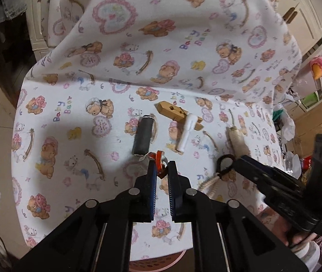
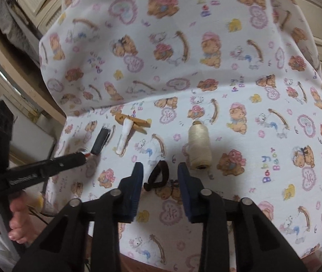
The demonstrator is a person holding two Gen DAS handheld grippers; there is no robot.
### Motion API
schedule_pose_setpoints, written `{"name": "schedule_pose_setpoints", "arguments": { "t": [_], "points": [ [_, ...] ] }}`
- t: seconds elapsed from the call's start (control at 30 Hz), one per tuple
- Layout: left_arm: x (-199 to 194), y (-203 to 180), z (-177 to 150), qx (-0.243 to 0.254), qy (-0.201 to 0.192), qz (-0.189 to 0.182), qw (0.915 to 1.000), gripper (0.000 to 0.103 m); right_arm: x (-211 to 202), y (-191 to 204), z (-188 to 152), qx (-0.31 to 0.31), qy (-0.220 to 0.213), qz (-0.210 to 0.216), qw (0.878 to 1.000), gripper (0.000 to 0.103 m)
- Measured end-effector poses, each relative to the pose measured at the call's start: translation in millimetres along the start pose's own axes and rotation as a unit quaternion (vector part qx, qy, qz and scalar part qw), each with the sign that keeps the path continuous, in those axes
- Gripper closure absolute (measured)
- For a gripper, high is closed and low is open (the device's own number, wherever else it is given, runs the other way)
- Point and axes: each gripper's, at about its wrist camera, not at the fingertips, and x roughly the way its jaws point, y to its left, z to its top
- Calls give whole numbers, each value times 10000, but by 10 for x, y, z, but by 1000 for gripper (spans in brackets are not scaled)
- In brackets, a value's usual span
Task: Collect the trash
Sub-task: 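Grasp the red cap with the left tool while the right tool grasps the black hair tie, then carry the red cap and hair tie down over the pink wastebasket and open both tools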
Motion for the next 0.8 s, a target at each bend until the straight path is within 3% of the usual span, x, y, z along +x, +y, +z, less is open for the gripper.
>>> {"name": "schedule_pose_setpoints", "arguments": {
  "t": [0.23, 0.53, 0.8],
  "points": [
    [-109, -11, -112, 139, 133, 51, 9998, 95, 130, -11, 0, 49, 81, -87, 9999, 97],
    [-195, 147, -118, -92, -21, 142, 9999, 95, -124, 125, -2, -261, -374, -14, 9990, 98],
    [-266, 86, -198, 12, -81, -106, 9999, 95, -378, 133, -53, -459, -694, -222, 9963, 98]
  ]
}}
